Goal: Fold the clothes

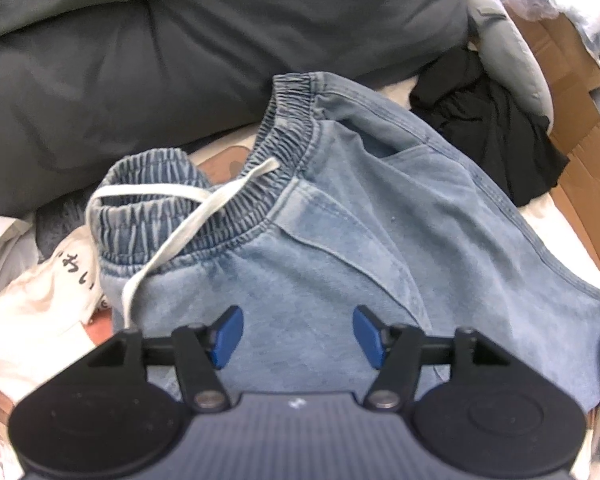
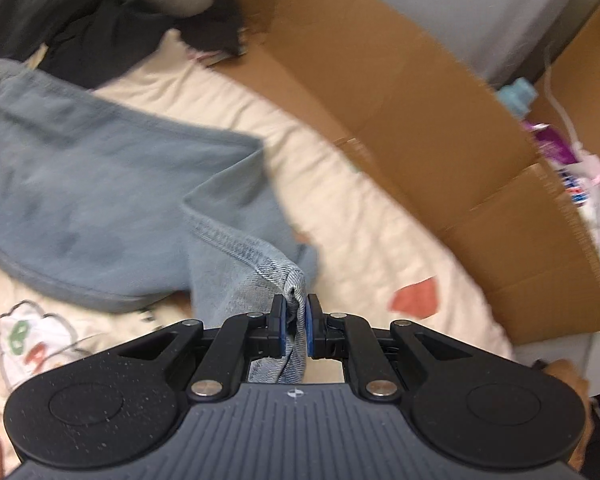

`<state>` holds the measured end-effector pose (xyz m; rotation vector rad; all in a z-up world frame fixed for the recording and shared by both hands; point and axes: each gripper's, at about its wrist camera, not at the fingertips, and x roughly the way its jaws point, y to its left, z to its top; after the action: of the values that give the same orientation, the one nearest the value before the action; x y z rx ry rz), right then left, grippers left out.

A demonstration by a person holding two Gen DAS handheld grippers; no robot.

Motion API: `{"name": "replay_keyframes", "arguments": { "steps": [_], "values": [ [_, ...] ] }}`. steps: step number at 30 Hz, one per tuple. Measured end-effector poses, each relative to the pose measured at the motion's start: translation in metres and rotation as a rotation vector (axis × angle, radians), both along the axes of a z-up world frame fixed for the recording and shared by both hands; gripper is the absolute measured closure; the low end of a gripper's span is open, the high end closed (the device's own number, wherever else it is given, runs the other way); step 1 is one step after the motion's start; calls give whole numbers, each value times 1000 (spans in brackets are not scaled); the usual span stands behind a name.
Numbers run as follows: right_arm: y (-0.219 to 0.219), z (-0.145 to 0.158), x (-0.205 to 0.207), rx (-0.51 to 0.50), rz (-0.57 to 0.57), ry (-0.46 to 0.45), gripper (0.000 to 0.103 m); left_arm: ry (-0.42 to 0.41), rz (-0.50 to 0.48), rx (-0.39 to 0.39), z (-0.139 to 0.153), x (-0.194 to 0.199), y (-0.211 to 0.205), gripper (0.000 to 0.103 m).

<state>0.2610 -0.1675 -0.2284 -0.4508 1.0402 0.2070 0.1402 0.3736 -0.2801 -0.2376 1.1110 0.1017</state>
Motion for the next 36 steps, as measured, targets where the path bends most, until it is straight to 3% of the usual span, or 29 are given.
{"name": "replay_keyframes", "arguments": {
  "steps": [10, 20, 24, 27, 36],
  "values": [
    [-50, 33, 64, -47, -121, -136, 96, 19, -1, 17, -6, -3, -2, 38],
    [-90, 13, 117, -99, -262, -199, 96, 36, 8, 42, -9, -7, 4, 38],
    [-103, 11, 136, -38, -344, -192, 90, 35, 9, 58, -8, -9, 8, 38],
    [-101, 17, 142, -37, -361, -222, 77, 38, 14, 66, -7, -11, 10, 38],
    [-88, 22, 125, 27, -355, -208, 76, 48, 13, 80, -6, -20, 17, 36]
  ]
}}
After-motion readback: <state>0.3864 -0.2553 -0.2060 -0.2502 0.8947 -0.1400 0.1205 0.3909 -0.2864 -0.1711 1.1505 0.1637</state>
